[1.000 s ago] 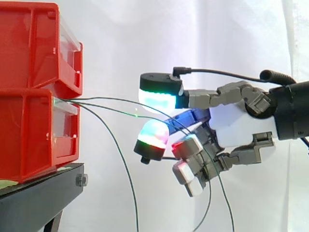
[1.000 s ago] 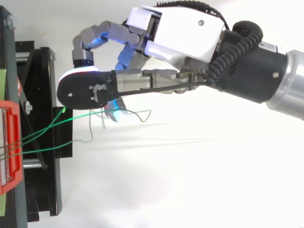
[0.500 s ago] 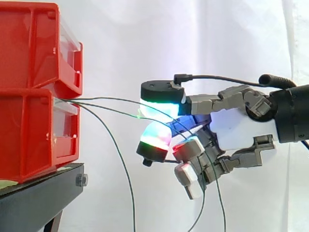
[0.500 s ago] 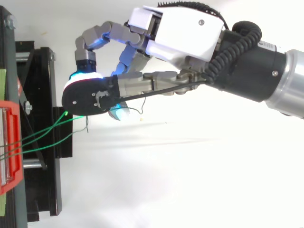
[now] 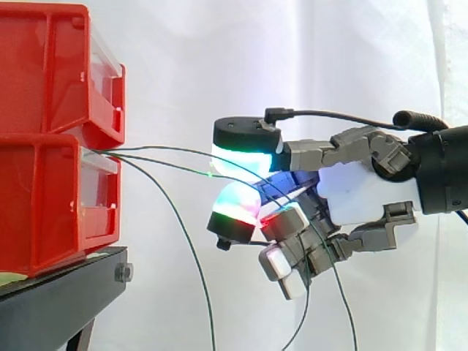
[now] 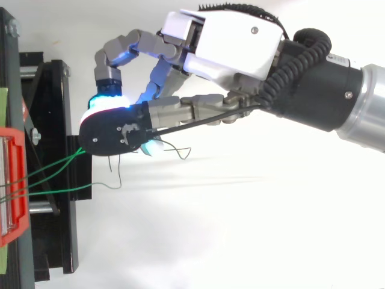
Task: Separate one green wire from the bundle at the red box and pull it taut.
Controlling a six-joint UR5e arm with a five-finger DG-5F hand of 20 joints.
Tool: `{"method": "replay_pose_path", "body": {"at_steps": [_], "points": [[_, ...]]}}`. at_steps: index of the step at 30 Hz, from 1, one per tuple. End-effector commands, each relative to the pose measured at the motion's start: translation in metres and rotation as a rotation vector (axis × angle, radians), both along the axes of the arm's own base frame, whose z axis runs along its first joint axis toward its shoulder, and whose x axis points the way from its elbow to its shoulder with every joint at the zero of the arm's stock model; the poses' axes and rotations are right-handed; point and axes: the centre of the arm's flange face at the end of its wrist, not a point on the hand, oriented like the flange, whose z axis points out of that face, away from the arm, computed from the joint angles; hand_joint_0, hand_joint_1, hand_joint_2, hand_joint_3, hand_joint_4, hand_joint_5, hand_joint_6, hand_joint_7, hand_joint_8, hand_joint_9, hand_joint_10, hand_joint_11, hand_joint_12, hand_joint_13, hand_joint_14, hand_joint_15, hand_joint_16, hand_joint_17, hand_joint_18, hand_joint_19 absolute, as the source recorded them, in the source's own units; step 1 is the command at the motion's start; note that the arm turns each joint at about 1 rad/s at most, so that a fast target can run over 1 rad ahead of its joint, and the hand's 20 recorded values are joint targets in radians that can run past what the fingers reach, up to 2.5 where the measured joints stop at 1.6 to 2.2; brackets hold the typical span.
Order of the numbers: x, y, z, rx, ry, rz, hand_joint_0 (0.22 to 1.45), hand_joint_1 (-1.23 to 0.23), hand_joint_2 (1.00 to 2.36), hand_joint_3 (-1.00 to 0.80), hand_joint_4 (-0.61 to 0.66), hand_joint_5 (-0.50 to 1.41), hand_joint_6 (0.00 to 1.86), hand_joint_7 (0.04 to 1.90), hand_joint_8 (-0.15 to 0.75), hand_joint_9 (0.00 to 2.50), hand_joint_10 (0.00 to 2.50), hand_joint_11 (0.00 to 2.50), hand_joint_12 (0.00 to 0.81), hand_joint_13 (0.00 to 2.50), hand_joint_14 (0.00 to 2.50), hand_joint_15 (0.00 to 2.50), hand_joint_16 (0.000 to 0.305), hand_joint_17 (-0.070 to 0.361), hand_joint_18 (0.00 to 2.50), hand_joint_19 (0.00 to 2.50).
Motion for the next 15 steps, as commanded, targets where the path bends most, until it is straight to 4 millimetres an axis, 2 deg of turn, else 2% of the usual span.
{"method": "replay_pose_path", "body": {"at_steps": [1,4,8,11,15], "points": [[-0.0001,0.0012,-0.0001,0.000,0.002,0.002,0.55,-0.53,1.00,-0.50,0.21,-0.17,0.86,1.21,0.307,1.34,0.03,1.13,0.359,1.09,0.02,0.68,0.052,0.118,0.92,0.71],[0.0000,0.0011,0.0000,-0.002,0.001,0.000,0.53,-0.52,1.00,-0.50,0.22,-0.17,0.85,1.19,0.311,1.33,0.03,1.09,0.363,1.10,0.02,0.68,0.053,0.120,0.93,0.70],[0.0000,0.0023,-0.0001,-0.002,0.002,0.002,0.55,-0.60,1.00,-0.50,0.21,-0.17,0.84,1.21,0.307,1.31,0.03,1.09,0.362,1.09,0.02,0.67,0.052,0.118,0.91,0.71],[0.0001,0.0023,0.0000,-0.002,0.001,0.002,0.60,-0.66,1.01,-0.40,0.19,-0.17,0.85,1.24,0.300,1.31,0.03,1.10,0.352,1.09,0.02,0.68,0.050,0.113,0.90,0.71],[0.0000,0.0023,-0.0006,-0.002,0.001,0.002,0.61,-0.68,1.01,-0.33,0.17,-0.17,0.86,1.26,0.301,1.31,0.03,1.10,0.356,1.09,0.02,0.67,0.051,0.114,0.91,0.71]]}}
